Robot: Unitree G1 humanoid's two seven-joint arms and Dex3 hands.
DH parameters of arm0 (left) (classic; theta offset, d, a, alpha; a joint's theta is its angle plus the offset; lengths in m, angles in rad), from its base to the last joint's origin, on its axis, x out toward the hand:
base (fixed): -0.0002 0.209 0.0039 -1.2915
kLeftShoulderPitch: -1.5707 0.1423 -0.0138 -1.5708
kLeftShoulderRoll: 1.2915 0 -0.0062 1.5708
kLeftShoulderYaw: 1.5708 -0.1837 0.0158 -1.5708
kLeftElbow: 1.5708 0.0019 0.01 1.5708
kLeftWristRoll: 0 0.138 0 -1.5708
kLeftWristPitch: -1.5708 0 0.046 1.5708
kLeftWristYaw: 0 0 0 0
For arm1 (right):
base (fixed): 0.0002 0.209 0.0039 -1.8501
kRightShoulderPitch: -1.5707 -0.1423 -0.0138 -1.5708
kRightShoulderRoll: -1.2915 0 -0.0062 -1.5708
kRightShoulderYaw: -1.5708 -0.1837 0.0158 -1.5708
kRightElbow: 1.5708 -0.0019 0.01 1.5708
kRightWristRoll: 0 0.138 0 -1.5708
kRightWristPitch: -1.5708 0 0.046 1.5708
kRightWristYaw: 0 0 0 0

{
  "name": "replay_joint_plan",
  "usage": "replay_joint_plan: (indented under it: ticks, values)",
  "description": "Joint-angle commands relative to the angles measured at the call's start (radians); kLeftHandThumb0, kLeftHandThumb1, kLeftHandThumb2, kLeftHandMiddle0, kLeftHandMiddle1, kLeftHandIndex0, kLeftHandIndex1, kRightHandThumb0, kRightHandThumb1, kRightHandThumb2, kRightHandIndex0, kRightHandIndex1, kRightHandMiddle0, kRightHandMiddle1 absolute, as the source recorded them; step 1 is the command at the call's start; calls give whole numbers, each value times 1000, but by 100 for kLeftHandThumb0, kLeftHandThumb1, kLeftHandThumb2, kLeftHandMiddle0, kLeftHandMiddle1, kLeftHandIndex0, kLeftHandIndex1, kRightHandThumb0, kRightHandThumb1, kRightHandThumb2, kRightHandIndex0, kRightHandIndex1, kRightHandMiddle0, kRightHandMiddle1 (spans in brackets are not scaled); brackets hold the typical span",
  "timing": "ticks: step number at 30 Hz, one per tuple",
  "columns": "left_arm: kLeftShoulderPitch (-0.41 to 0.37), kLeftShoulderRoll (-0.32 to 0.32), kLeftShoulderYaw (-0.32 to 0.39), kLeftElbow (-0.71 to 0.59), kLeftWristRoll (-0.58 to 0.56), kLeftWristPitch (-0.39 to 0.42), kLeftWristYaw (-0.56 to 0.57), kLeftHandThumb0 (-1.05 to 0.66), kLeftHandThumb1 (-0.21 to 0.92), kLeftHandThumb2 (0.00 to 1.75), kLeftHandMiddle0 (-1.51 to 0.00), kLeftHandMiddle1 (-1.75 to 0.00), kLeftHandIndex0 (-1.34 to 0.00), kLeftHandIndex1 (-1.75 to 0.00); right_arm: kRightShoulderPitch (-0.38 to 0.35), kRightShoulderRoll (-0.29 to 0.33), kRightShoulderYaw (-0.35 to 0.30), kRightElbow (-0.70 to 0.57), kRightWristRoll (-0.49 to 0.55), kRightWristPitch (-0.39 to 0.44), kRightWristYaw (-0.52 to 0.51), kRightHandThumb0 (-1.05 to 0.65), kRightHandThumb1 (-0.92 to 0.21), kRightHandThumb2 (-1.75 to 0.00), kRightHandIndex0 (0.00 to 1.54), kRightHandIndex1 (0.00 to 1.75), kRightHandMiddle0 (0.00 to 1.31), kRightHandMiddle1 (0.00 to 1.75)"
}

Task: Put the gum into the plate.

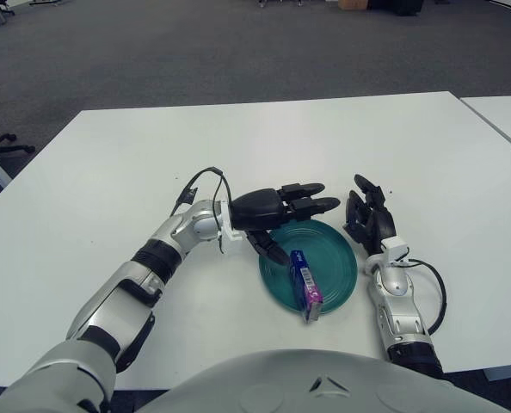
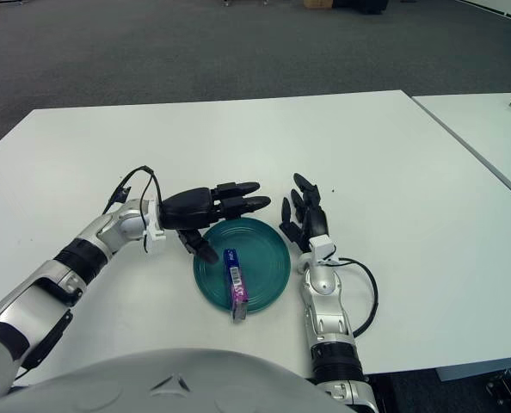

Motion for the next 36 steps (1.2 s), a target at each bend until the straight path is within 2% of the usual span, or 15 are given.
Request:
replay_joint_plan:
  ticks: [1, 9, 11, 12, 14, 15, 17, 18, 20, 21, 22, 23, 27, 31, 36]
  values:
    - [-24, 12, 6, 1, -83, 30, -68, -105, 92, 49, 0, 0, 0, 0, 45, 11, -3, 51, 13, 76, 0, -71, -92, -75, 23, 0, 0, 39]
    - [-18, 19, 27, -44, -178, 100, -166, -105, 92, 42, 0, 0, 0, 0, 49, 15, -3, 50, 8, 61, -6, -73, -92, -71, 22, 0, 0, 37]
    - [-6, 27, 40, -86, -251, 189, -225, -105, 92, 39, 0, 0, 0, 0, 51, 15, -2, 48, 7, 58, -6, -72, -92, -70, 22, 0, 0, 37]
    - [24, 25, 59, -123, -277, 277, -227, -105, 92, 38, 0, 0, 0, 0, 55, 16, -1, 44, 7, 56, -7, -72, -92, -70, 23, 0, 0, 37]
    - [62, 20, 83, -172, -297, 379, -225, -105, 92, 37, 0, 0, 0, 0, 59, 18, 0, 39, 7, 54, -8, -71, -92, -70, 23, 1, 0, 38]
    - [91, -21, 105, -131, -286, 398, -160, -105, 92, 37, 0, 0, 0, 0, 61, 19, 0, 36, 7, 54, -9, -71, -92, -69, 24, 1, 0, 39]
    - [119, -164, 171, 64, -301, 368, 14, -105, 92, 42, 0, 0, 0, 0, 66, 23, -1, 29, 8, 55, -13, -71, -92, -69, 26, 2, 0, 42]
    - [151, -237, 217, 82, -376, 378, 52, -105, 92, 44, 0, 0, 0, 0, 69, 25, -1, 25, 9, 57, -16, -71, -92, -68, 27, 2, 0, 44]
    - [194, -310, 278, 35, -497, 419, 67, -105, 92, 53, -2, -1, 0, 0, 74, 28, -1, 19, 8, 60, -18, -70, -92, -68, 28, 2, 0, 47]
    - [209, -331, 299, 7, -537, 441, 70, -105, 92, 57, -4, -2, -2, -1, 77, 29, -1, 17, 8, 62, -18, -70, -92, -68, 29, 2, 0, 48]
    - [242, -336, 324, -71, -595, 501, 80, -105, 92, 62, -9, -2, -2, -9, 79, 29, 0, 13, 7, 63, -19, -70, -92, -68, 29, 3, 0, 50]
    - [267, -340, 342, -130, -634, 546, 86, -105, 92, 68, -15, -1, -1, -24, 82, 30, 0, 9, 6, 65, -19, -70, -92, -68, 30, 3, 0, 51]
    - [361, -374, 388, -250, -715, 649, 114, -105, 92, 78, -27, -2, 0, -59, 92, 28, 3, -1, -1, 65, -21, -69, -92, -69, 31, 2, 0, 54]
    - [412, -414, 413, -343, -719, 752, 176, -104, 92, 84, -31, -2, 0, -72, 102, 25, 6, -11, -8, 69, -22, -69, -92, -70, 31, 2, 0, 54]
    - [472, -470, 446, -438, -690, 859, 298, -98, 92, 89, -30, -1, 0, -70, 112, 23, 7, -28, -6, 88, -18, -69, -92, -71, 30, 1, 0, 54]
